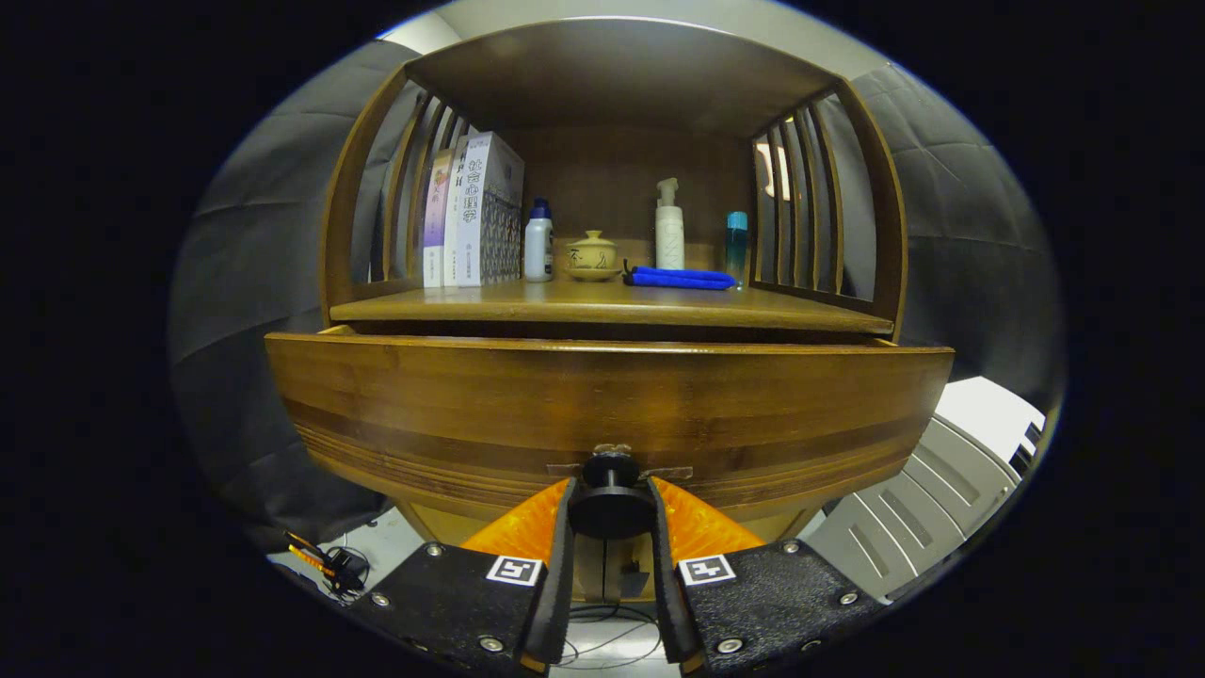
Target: Pull open the drawer, take out the items inside it, and place them on the countertop above the cabinet.
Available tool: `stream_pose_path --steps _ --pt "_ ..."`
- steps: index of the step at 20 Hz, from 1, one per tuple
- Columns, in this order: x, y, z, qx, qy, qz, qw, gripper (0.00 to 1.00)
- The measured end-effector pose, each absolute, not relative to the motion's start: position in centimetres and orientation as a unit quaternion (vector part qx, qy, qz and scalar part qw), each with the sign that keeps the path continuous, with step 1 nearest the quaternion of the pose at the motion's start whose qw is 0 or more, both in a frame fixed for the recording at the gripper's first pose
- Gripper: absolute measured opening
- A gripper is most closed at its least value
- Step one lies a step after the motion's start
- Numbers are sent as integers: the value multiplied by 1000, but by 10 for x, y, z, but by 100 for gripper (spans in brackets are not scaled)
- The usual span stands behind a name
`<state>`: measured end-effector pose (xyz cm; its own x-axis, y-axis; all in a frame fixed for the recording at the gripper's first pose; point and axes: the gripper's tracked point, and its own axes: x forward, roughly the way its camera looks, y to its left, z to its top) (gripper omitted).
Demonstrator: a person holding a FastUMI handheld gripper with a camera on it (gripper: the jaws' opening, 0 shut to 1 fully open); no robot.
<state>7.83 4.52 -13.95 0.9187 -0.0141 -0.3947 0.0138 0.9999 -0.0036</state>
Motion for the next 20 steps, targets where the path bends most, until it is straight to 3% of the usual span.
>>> stream_pose_path --steps 20 --pt "-10 52 -135 9 250 -9 968 39"
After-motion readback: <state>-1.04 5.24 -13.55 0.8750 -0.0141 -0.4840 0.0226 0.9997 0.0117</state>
